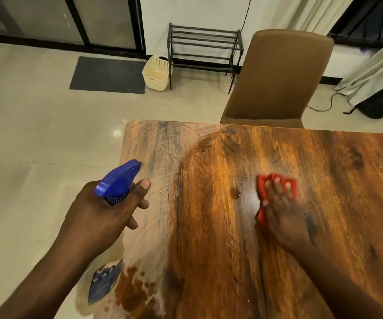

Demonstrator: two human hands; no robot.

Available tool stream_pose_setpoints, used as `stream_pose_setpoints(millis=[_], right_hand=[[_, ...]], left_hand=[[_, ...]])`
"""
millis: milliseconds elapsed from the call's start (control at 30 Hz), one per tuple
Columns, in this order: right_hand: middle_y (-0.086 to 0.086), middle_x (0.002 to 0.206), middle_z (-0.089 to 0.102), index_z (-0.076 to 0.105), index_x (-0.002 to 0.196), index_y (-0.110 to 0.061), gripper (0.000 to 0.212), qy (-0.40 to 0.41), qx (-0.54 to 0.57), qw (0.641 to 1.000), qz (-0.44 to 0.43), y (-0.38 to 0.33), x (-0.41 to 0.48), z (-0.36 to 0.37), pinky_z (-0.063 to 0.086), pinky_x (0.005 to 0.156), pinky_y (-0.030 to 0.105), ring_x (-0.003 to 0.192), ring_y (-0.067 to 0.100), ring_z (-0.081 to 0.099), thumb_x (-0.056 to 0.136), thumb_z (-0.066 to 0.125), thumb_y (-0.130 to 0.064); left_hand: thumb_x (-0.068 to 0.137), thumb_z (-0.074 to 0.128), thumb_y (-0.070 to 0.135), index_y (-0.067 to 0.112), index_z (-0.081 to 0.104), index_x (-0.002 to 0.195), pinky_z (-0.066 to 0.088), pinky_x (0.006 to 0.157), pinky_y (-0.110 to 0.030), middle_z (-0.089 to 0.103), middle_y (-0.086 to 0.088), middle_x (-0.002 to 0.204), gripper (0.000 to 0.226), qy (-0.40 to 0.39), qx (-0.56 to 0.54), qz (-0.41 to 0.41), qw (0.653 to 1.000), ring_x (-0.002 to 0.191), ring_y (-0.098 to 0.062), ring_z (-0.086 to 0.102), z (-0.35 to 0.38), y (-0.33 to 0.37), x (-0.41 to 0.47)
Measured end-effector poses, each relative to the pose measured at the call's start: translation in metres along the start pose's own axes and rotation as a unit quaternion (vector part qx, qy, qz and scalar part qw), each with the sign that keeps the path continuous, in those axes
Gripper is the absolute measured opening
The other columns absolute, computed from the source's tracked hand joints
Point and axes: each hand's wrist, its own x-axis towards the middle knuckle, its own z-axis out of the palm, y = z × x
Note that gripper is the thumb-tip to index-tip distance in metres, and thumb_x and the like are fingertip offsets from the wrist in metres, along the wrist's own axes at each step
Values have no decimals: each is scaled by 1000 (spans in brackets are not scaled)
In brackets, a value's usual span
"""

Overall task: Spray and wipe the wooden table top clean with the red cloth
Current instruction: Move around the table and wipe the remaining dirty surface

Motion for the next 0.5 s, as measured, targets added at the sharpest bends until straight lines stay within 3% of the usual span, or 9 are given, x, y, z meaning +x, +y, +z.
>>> stream_pose_setpoints(millis=[67,200,267,367,500], right_hand=[[-3,180,-12,4,173,-32,66,9,22,998,57,-4,56,-15,0,135,55,166,24,-19,114,18,-57],[1,182,-12,2,174,-27,64,5,50,993,103,-50,151,-31,-1,134,60,166,29,-16,118,26,-47],[-2,181,-15,-1,174,-30,64,-8,52,993,107,-85,178,-31,-3,133,62,166,28,-17,118,23,-50],[0,180,-15,-4,173,-31,64,-20,28,999,24,-146,190,-19,-5,134,57,165,30,-18,117,20,-50],[-3,179,-15,-3,173,-30,64,-62,-18,986,-154,-224,154,10,-5,135,53,164,26,-23,116,18,-50]], left_hand=[[75,60,80,55,77,91,66,89,-56,86,2,75,34,3,-1,5,1000,59,-16,80,-5,-3,4],[75,62,80,33,82,83,66,90,-56,86,3,75,51,13,-2,-7,1000,59,-16,80,-17,-12,14],[77,66,82,38,81,83,67,90,-57,87,5,77,46,13,-7,-10,1000,58,-16,80,-21,-15,17],[81,69,82,70,72,76,67,89,-58,87,6,80,13,7,-14,1,1000,59,-19,80,-29,-19,19],[76,63,78,56,69,83,67,89,-59,87,11,82,24,14,-7,-1,1000,59,-20,81,-35,-22,18]])
